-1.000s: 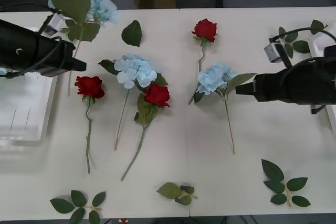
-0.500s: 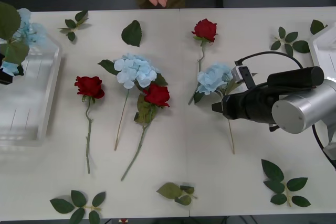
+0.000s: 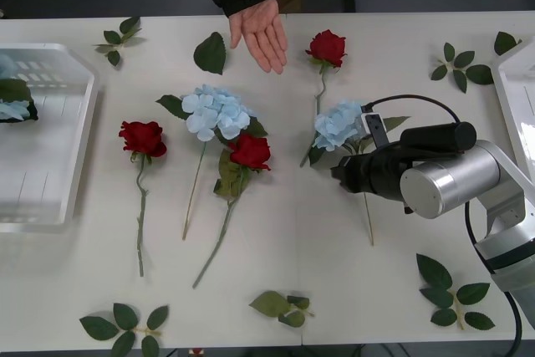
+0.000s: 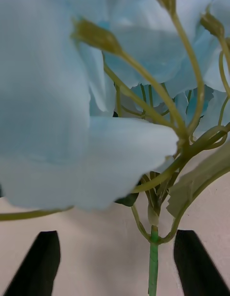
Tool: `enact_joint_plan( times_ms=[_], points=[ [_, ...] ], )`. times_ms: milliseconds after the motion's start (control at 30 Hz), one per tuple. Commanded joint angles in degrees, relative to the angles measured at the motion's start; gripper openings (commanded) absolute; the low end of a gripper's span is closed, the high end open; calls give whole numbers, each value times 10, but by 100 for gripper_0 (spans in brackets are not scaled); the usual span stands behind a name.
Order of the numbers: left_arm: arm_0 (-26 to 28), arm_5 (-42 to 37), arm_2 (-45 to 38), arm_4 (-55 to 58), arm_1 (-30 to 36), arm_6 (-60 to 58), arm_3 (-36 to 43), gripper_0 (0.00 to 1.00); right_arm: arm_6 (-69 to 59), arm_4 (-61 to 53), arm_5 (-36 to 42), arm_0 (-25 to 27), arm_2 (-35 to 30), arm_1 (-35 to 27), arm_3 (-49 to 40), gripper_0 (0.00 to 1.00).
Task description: Place the red flowers into the right box and the blue flowers into the left box. If a person shows an open palm, hand one flower to the person first, then continue sorting.
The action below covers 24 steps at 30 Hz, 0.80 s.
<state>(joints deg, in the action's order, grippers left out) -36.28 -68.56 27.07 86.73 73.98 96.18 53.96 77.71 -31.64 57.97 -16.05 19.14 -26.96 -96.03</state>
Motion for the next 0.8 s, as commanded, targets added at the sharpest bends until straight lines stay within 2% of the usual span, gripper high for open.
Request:
enact_joint_plan(
  times_ms=[33,367,400,433,467,500,667,800],
  points=[
    [-20,13,-16,-10,-9,48,-28,0,7,6,-6,-14,7,2,-8,0],
    [-20,18,-16,-15,-16,57,-36,2,10,-5,-8,-14,4,-16,-21,0],
    [-20,18,-16,-15,-15,58,-36,15,10,-7,-8,-14,4,-21,-28,0],
    [-20,18,-16,-16,-16,58,-36,74,6,-18,-8,-12,3,-33,-47,0],
    [-20,18,-16,-16,-16,58,-36,91,5,-29,-8,-9,-1,-44,-63,0],
    [-20,18,-17,-16,-16,58,-36,100,5,-47,-6,-6,-9,-58,-85,0],
    [-19,18,-16,-12,-16,57,-39,100,9,-127,57,28,-87,-94,-217,0],
    [-16,17,-16,-7,-16,58,-40,100,3,-168,126,46,-156,-83,-347,0]
  ],
)
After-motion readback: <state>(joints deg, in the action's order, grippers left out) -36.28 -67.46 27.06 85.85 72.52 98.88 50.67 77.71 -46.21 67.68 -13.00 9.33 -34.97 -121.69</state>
